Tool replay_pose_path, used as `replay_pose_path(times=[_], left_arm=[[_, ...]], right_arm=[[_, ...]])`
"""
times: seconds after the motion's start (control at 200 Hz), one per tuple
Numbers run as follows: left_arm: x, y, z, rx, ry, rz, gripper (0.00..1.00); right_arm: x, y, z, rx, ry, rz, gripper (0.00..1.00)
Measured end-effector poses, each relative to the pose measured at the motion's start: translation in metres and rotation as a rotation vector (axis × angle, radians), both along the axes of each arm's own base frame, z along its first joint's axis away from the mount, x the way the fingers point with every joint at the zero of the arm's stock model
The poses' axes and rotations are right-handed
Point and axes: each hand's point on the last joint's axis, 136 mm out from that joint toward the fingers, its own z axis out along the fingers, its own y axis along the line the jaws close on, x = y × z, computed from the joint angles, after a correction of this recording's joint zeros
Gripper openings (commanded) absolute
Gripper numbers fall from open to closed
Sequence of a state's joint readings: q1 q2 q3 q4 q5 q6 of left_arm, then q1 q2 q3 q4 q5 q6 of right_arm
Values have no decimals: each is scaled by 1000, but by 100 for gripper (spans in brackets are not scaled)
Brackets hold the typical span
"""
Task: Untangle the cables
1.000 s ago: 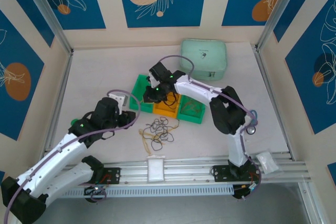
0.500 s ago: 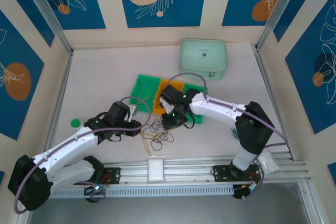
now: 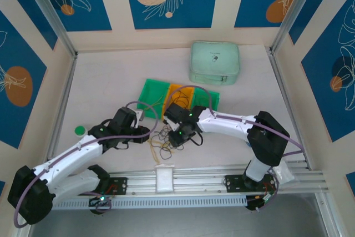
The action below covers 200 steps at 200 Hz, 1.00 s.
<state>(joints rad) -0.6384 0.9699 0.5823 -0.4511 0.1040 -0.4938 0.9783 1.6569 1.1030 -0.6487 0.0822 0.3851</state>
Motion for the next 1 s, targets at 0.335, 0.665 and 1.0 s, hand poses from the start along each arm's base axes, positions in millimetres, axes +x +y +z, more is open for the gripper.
replay_pose_path(times=[0.335, 0.665, 1.0], left_arm=[[-3, 3, 3, -2, -4, 6, 32], [-4, 4, 3, 5, 4, 5, 32], [-4, 5, 4, 7, 2, 8, 32]], right_arm=[[6, 2, -10, 34, 31, -18, 24], [5, 4, -20, 29, 48, -10, 24], [3, 8, -36, 22, 81, 9, 11]])
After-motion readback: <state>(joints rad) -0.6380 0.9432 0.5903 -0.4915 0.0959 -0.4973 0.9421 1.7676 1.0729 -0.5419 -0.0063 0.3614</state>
